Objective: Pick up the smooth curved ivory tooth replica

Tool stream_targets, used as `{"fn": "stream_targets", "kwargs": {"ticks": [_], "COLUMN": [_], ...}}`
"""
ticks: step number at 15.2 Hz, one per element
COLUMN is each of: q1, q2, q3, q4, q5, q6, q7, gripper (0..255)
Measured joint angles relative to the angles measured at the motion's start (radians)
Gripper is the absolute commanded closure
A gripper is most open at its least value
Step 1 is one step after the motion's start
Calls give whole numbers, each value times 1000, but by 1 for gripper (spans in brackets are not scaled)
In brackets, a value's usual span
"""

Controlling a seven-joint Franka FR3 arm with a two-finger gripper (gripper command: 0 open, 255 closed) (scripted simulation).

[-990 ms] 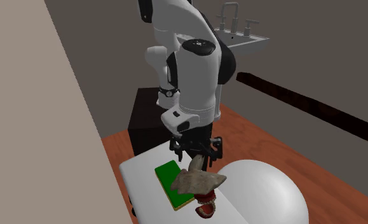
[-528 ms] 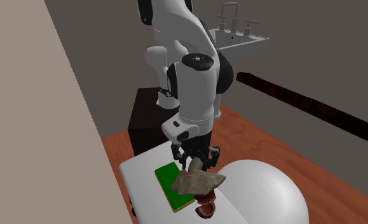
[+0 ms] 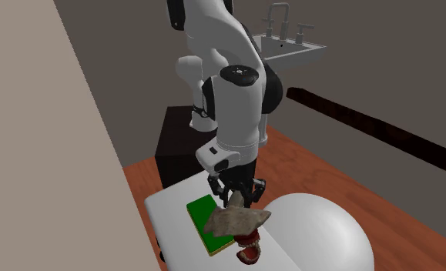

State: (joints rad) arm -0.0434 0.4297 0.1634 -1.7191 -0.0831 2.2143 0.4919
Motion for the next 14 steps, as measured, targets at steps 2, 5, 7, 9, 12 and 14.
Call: {"fn": "stream_targets", "kwargs": {"ticks": [2, 5, 7, 9, 12, 14], "q1": [0, 0, -2, -1, -2, -4], "q2": [-4, -18, -28, -39, -55, -65], "q3": [1, 3, 3, 5, 6, 7], "q4": [0, 13, 27, 37, 55, 67], "q5": [1, 4, 7, 9, 13, 15], "q6": [-4, -32, -56, -77, -110, -132], "q7": [0, -1, -5, -4, -7, -9], "gripper": [255, 255, 255, 255, 255, 255]}}
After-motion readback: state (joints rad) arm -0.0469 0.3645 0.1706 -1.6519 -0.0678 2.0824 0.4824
